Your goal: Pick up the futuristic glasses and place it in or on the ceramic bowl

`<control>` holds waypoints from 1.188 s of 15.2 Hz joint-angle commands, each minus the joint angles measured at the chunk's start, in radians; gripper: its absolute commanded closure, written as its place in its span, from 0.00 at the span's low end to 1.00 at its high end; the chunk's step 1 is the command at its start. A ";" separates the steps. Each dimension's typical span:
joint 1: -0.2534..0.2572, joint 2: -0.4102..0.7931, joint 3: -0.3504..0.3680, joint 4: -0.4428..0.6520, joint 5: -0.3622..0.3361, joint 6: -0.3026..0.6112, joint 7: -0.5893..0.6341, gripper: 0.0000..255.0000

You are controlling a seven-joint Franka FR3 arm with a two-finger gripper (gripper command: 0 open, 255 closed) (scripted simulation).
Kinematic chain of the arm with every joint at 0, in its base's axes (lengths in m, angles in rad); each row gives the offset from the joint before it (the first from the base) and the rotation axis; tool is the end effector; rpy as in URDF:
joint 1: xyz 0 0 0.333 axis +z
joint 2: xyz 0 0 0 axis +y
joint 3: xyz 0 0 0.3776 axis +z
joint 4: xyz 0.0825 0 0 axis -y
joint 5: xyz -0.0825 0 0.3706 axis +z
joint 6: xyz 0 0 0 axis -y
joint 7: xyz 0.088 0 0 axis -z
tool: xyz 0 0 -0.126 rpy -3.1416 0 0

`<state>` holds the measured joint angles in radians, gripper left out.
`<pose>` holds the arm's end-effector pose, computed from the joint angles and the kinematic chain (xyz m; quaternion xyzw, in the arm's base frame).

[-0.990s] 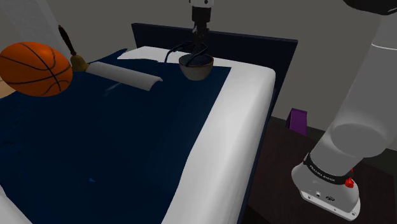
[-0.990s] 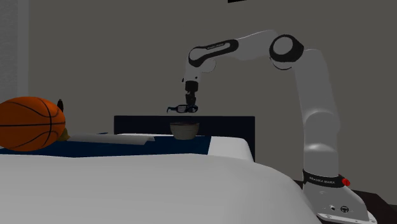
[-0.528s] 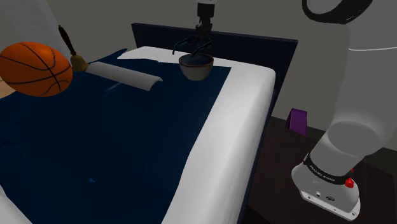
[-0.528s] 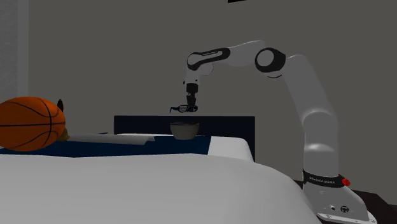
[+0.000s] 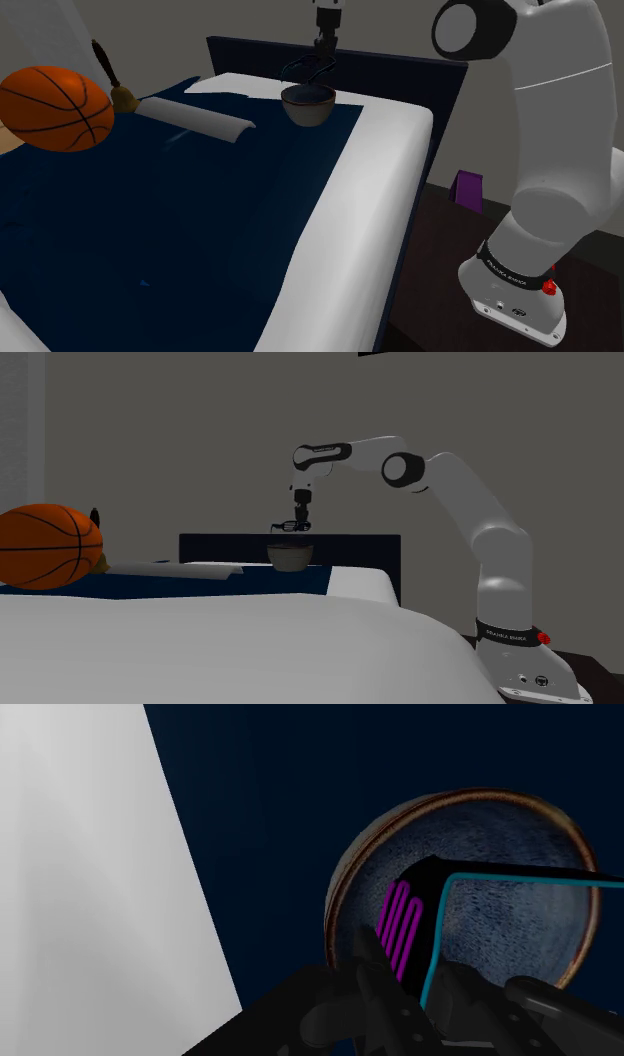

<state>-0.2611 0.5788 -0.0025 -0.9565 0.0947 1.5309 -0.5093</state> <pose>0.7086 -0.1779 0.5737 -0.9911 -0.1244 -0.0155 0.0440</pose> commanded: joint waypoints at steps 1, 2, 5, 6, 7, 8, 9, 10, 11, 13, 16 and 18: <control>-0.001 -0.004 0.000 -0.033 0.000 0.029 -0.004 1.00; 0.000 -0.011 -0.001 -0.057 0.000 0.047 -0.006 1.00; 0.001 -0.026 -0.001 -0.123 0.001 0.097 -0.010 1.00; 0.001 -0.030 -0.001 -0.143 0.001 0.113 -0.012 1.00; 0.001 -0.034 -0.001 -0.162 0.001 0.128 -0.013 1.00; 0.001 -0.037 -0.001 -0.180 0.001 0.144 -0.014 1.00; 0.002 -0.039 -0.001 -0.197 0.001 0.159 -0.015 1.00; 0.002 -0.041 -0.001 -0.209 0.002 0.169 -0.016 1.00; 0.002 -0.041 -0.001 -0.210 0.002 0.169 -0.016 1.00; 0.002 -0.041 -0.001 -0.209 0.002 0.169 -0.016 1.00; 0.002 -0.041 -0.001 -0.209 0.002 0.169 -0.016 1.00; 0.002 -0.041 -0.001 -0.209 0.002 0.169 -0.016 0.00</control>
<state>-0.2595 0.5377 -0.0037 -1.1651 0.0962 1.6994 -0.5257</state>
